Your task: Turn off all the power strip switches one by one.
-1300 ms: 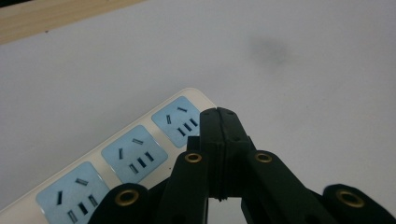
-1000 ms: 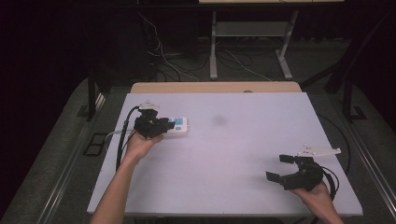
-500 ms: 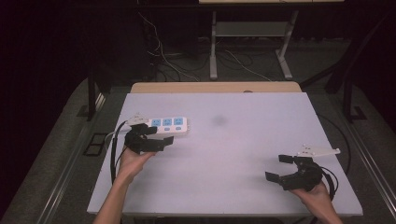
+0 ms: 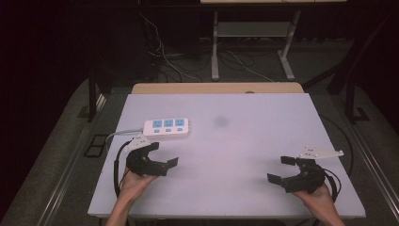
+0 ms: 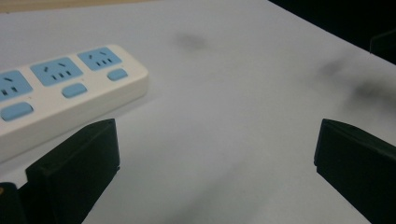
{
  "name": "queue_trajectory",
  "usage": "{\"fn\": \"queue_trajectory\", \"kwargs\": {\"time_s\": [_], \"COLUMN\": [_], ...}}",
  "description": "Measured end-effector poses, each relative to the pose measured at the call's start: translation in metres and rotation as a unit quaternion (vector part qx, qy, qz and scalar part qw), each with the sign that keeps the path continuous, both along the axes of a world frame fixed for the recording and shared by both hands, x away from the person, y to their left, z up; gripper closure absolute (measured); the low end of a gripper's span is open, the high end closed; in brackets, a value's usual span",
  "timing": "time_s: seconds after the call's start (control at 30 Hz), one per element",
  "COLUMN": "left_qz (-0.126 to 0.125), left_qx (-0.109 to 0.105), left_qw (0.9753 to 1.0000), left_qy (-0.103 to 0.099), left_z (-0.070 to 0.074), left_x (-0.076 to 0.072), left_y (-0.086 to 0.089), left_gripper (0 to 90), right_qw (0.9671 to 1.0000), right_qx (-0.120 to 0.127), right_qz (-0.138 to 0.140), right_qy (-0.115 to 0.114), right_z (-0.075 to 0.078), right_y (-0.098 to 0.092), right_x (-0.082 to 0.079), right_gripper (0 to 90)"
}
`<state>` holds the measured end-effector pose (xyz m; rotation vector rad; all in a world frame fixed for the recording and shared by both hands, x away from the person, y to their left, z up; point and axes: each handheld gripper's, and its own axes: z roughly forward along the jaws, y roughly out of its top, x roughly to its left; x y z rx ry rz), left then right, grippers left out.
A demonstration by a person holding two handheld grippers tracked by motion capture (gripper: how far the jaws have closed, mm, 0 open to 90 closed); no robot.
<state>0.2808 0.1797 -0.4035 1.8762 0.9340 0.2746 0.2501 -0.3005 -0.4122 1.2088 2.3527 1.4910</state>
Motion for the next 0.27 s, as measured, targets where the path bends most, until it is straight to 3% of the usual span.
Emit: {"fn": "queue_trajectory", "kwargs": {"time_s": [0.27], "left_qz": [-0.021], "left_qx": [-0.007], "left_qw": [0.9998], "left_qy": [0.000], "left_z": [-0.004], "left_x": [-0.017], "left_y": [-0.005], "left_gripper": [0.0], "right_qw": [1.0000], "right_qx": [0.002], "right_qz": [-0.001], "right_qy": [0.001], "right_z": [-0.002], "right_y": [0.000], "right_x": [-0.002], "right_gripper": [0.9]}}
